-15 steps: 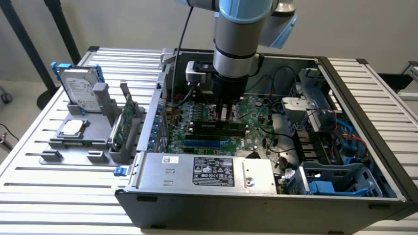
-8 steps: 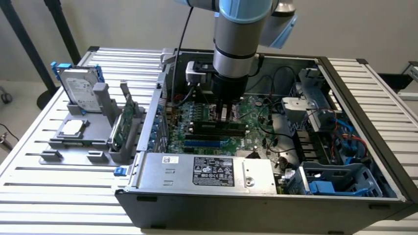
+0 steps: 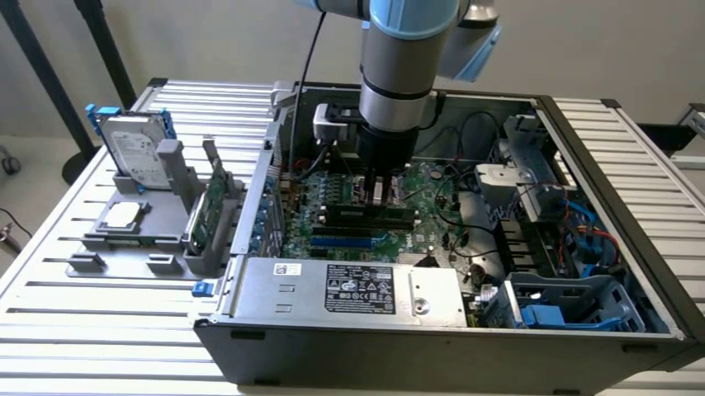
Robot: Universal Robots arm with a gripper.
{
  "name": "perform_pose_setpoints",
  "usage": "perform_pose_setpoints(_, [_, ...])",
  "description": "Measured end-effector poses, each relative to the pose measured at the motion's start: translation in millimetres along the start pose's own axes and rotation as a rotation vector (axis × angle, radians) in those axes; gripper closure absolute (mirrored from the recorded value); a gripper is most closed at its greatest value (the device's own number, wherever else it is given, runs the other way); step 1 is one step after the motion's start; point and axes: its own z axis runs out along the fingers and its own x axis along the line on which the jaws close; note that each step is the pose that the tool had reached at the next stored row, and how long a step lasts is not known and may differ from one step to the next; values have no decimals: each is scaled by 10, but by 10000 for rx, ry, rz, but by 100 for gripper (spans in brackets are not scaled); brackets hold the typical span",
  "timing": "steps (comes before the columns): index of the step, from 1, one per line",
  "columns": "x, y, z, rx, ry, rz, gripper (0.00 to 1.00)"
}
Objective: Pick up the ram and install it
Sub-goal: 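Insert the ram into the slot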
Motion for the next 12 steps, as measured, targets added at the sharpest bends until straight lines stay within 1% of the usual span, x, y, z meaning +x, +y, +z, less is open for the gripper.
perform_pose_setpoints(12, [0, -1, 25, 3, 27, -20, 86])
